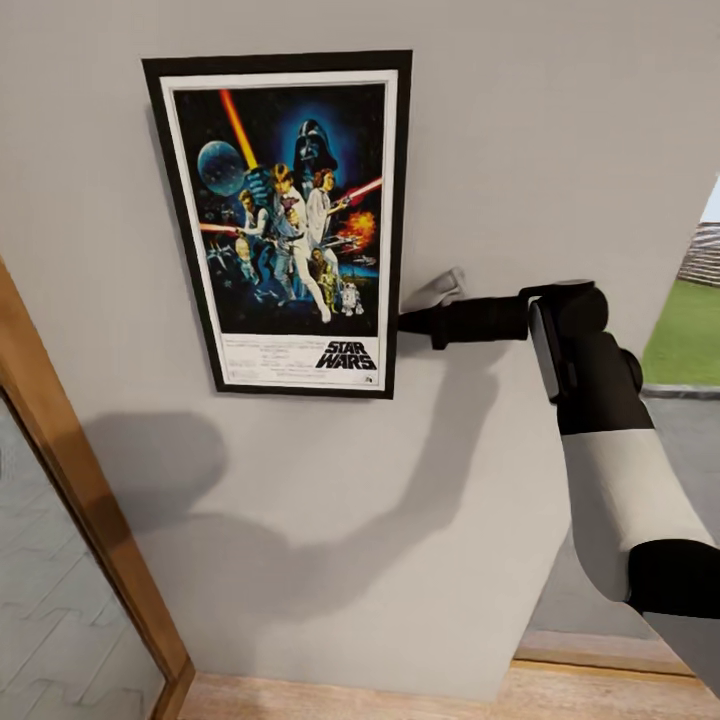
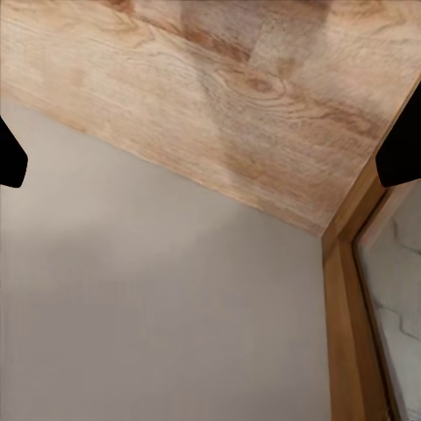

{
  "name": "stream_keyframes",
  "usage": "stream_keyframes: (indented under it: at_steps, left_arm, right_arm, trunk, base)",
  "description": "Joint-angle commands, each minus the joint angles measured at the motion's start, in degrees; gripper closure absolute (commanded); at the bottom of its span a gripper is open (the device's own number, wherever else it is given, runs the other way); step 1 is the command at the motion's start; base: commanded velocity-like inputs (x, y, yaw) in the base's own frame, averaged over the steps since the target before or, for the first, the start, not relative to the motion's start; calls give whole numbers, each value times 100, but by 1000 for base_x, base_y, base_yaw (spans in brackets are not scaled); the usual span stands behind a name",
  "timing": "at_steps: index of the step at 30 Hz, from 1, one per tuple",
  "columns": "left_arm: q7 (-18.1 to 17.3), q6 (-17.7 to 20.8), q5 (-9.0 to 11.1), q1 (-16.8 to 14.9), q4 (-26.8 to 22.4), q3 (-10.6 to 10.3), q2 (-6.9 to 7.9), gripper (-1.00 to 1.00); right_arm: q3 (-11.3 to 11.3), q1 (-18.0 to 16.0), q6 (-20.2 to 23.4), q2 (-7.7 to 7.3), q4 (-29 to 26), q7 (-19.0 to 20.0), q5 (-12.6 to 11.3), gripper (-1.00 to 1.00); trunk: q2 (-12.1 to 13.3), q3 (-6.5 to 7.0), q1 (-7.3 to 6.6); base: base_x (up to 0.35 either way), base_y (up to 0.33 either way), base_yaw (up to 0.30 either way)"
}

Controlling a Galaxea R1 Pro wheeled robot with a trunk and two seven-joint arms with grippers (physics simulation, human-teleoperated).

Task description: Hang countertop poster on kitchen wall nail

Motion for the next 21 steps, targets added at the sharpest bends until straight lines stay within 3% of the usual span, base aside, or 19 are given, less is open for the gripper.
stream_keyframes:
  at_steps: [1, 21]
  left_arm:
    - [-23, -10, 61, -1, 0, -44, 2, -100]
    - [-23, -10, 61, -1, 1, -36, 2, -100]
  right_arm:
    - [68, -4, 467, -236, -239, -476, -428, 100]
    - [68, -4, 467, -236, -241, -476, -435, 100]
  trunk:
    - [-23, -11, -24]
    - [-23, -11, -24]
  base:
    - [4, 0, 0]
    - [0, 0, 0]
